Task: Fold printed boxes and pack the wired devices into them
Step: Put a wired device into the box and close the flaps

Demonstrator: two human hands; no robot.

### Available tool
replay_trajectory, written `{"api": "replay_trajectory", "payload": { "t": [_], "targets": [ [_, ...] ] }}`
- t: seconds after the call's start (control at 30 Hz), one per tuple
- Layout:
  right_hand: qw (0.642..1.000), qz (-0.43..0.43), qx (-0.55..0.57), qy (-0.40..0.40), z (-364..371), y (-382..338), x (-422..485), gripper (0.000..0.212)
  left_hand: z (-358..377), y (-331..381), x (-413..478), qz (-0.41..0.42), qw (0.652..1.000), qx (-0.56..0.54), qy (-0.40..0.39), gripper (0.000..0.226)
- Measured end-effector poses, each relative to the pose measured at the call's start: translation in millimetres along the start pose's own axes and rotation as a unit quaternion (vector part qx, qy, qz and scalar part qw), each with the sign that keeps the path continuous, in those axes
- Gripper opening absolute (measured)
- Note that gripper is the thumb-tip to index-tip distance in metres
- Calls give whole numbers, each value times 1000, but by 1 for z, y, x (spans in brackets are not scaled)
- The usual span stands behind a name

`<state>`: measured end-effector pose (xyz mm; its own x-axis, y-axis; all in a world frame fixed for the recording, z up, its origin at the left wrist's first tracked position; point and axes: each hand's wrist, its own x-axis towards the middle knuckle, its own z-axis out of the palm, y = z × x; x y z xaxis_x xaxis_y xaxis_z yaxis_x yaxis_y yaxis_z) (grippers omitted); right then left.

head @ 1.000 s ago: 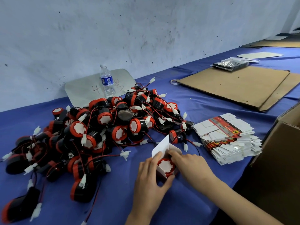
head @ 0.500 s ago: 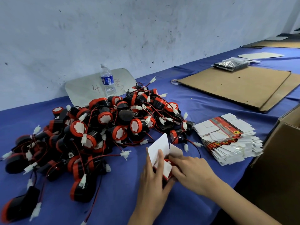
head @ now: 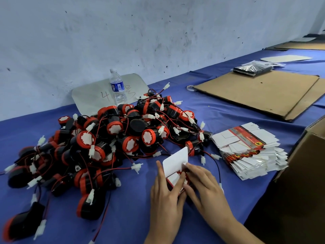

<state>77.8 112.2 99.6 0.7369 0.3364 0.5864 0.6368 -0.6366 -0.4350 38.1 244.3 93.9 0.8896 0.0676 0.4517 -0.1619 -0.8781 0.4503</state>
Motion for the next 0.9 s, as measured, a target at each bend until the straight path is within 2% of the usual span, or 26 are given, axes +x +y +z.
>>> {"api": "replay_trajectory", "payload": {
  "t": [0.13, 0.23, 0.33, 0.43, 0.53, 0.6, 0.7, 0.77, 0.9],
  "targets": [
    [1000, -23, 1, 16, 1, 1, 0, 40, 0, 5, 3, 3, 999, 35, 39, 65],
    [998, -49, -5, 37, -5, 6, 1, 31, 3, 4, 4, 14, 997, -11, 79, 53],
    [999, -45, 5, 1, -9, 4, 1, 25, 8, -1, -1, -6, 991, -72, 112, 45],
    [996, 32, 61, -52, -11, 1, -2, 31, 7, 1, -3, -41, 991, -70, 111, 38],
    [995, 29, 65, -72, -11, -3, -3, 38, 4, 0, -3, -8, 993, -44, 107, 41],
    [997, 1, 42, -62, -10, -4, -5, 36, 4, -3, -2, 22, 996, -18, 89, 47],
    [987, 47, 128, -83, -15, 0, -3, 22, 3, -5, -3, 49, 996, -24, 73, 41],
    [976, 90, 187, -61, -21, 2, 7, 13, 2, -5, -3, 49, 996, -30, 64, 31],
    [949, 147, 267, 74, -34, 5, 54, 8, 0, -4, 1, 37, 997, -38, 49, 25]
  ]
}}
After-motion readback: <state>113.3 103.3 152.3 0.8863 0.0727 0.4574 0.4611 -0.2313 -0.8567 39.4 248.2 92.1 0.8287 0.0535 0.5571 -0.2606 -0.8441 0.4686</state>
